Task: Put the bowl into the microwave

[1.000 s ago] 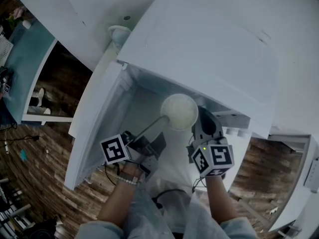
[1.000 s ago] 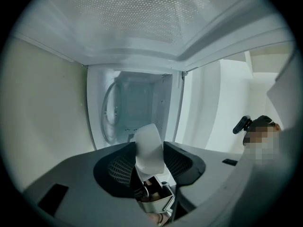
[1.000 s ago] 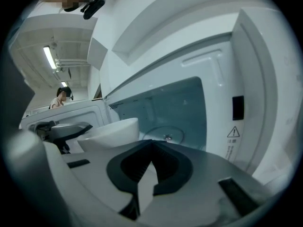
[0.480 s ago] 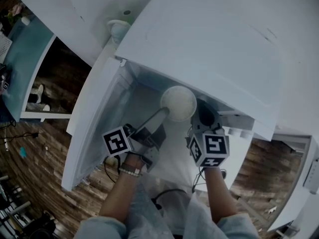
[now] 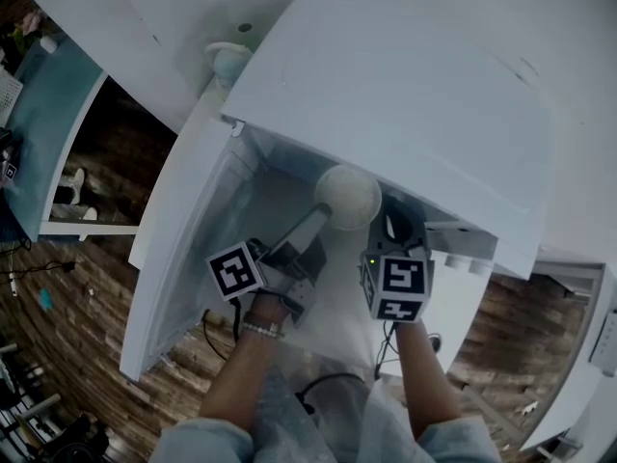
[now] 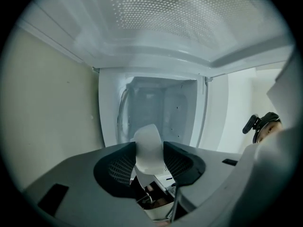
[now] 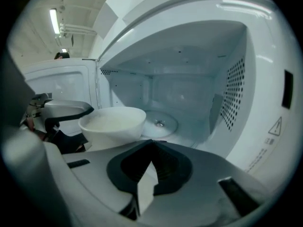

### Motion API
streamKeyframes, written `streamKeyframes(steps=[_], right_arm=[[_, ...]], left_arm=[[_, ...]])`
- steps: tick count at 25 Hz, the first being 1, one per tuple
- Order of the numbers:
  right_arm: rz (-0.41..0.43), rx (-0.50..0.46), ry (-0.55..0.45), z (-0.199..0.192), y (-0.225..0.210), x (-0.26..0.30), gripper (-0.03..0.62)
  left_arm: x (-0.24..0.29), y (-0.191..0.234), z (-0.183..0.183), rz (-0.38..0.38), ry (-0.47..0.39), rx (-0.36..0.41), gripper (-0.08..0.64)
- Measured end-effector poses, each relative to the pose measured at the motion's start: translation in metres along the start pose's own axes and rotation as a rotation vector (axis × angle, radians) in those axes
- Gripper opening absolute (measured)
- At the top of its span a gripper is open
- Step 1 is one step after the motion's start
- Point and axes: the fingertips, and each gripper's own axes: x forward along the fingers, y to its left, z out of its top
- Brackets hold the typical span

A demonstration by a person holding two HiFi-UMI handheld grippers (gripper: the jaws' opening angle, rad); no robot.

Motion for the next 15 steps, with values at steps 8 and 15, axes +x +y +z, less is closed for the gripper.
streamKeyframes(steps=[8,15], right_arm=[[-0.005,-0.080,0.044,-0.007,0.003,0.007,0.003],[-0.003,-0.106,0.075,-0.012,0.004,0.009,0.005]], left_arm=[[0.005,0.018,0.006,0.040,-0.036,-0.020,0.183],[0.008,0.024,0.009,0.067,-0.047,-0.013,0.181]])
